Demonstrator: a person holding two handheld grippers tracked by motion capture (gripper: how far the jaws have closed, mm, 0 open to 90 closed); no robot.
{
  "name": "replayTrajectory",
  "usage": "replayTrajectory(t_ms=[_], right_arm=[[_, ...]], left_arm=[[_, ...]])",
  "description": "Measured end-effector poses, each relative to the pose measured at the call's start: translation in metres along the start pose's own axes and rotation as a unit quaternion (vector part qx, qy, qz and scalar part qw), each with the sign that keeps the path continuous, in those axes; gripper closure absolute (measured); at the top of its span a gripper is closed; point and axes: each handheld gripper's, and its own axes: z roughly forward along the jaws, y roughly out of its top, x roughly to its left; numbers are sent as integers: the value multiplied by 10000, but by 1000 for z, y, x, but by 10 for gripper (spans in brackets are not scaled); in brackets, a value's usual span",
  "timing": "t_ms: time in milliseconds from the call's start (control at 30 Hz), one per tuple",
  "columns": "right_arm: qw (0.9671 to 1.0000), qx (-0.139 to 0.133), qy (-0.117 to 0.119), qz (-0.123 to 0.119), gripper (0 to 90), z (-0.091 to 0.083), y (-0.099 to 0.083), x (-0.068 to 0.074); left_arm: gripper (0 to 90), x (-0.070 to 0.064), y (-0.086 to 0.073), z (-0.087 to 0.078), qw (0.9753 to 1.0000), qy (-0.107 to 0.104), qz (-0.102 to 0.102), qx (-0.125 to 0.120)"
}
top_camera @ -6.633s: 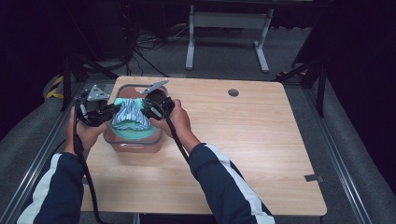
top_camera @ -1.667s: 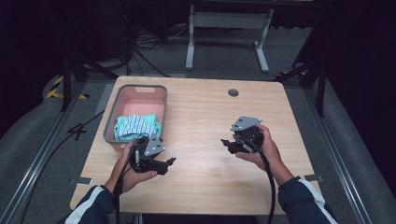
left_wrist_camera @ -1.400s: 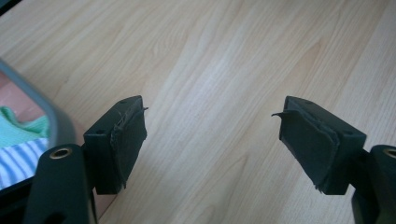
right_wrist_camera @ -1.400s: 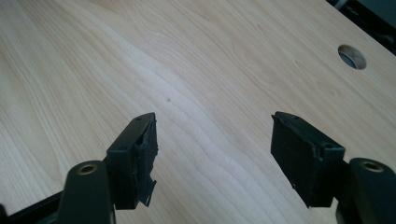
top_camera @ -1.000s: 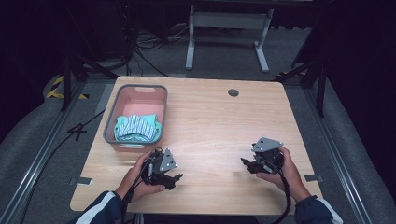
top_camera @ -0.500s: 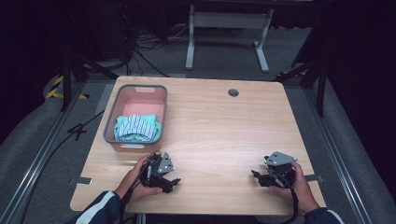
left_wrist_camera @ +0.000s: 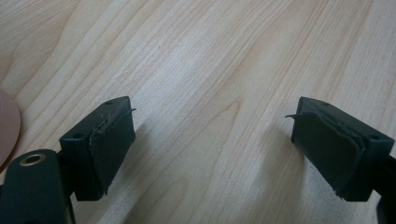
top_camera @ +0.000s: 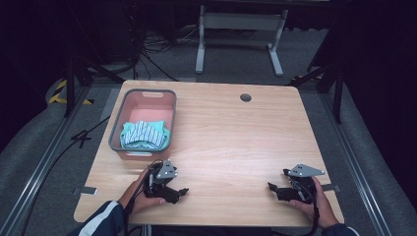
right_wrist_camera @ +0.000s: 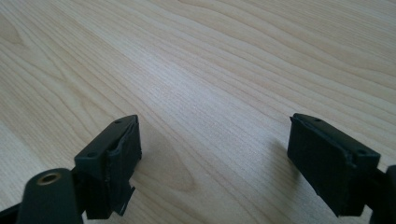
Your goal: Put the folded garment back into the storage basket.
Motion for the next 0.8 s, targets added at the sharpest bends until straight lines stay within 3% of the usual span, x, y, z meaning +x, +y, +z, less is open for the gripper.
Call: replayTrajectory(t_ms=[800], right_arm=[[10000, 32, -3, 15, 153, 2, 2, 0]], left_arm=[[117, 0, 1, 1, 10000, 29, -38, 16]])
